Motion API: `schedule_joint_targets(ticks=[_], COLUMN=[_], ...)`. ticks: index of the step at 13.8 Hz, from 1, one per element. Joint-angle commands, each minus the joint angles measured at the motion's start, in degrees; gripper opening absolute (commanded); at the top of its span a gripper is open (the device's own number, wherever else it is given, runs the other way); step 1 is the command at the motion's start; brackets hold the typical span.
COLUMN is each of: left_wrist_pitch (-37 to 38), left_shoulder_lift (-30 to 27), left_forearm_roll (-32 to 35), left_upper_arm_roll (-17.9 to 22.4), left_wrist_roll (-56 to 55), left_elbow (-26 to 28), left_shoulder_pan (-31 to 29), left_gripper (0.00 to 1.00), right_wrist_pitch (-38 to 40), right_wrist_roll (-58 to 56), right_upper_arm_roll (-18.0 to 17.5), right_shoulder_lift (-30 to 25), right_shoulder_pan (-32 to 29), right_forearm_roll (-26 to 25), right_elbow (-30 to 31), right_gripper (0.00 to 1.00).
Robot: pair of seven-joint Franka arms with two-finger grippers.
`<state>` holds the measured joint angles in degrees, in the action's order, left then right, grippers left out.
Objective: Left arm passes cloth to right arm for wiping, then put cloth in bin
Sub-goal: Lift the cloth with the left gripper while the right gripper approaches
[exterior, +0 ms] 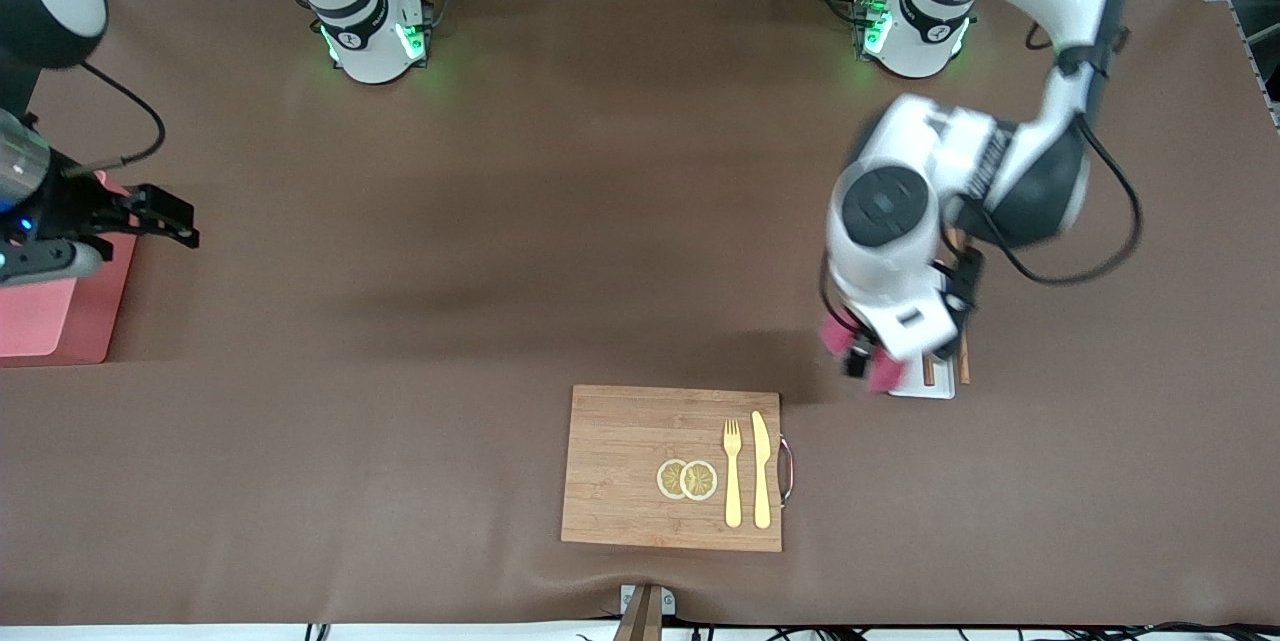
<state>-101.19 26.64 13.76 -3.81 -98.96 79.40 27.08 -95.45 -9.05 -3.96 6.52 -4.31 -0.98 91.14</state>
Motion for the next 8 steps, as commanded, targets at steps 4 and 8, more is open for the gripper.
schedule_joint_targets(ticks=[4,8], left_wrist_pitch=[-7.0,-22.7], left_shoulder_lift=[-1.9,0.3], left_forearm_roll=[-11.6,-13.9], left_upper_arm_roll=[-6.3,-13.5], left_wrist_roll=[-2.7,-17.8], left_elbow=[-4.2,-4.2], left_shoulder_pan=[5.3,6.6], left_gripper=[0.0,0.0], right_wrist_pitch=[8.4,11.1], right_wrist_roll=[33.5,52.2], right_upper_arm_roll=[-0.7,-0.6], right_shoulder_lift=[0.5,1.5], right_shoulder_pan=[1.6,1.5], right_forearm_roll=[5.6,15.9], right_elbow=[-1.3,-1.4], right_gripper=[1.0,1.0])
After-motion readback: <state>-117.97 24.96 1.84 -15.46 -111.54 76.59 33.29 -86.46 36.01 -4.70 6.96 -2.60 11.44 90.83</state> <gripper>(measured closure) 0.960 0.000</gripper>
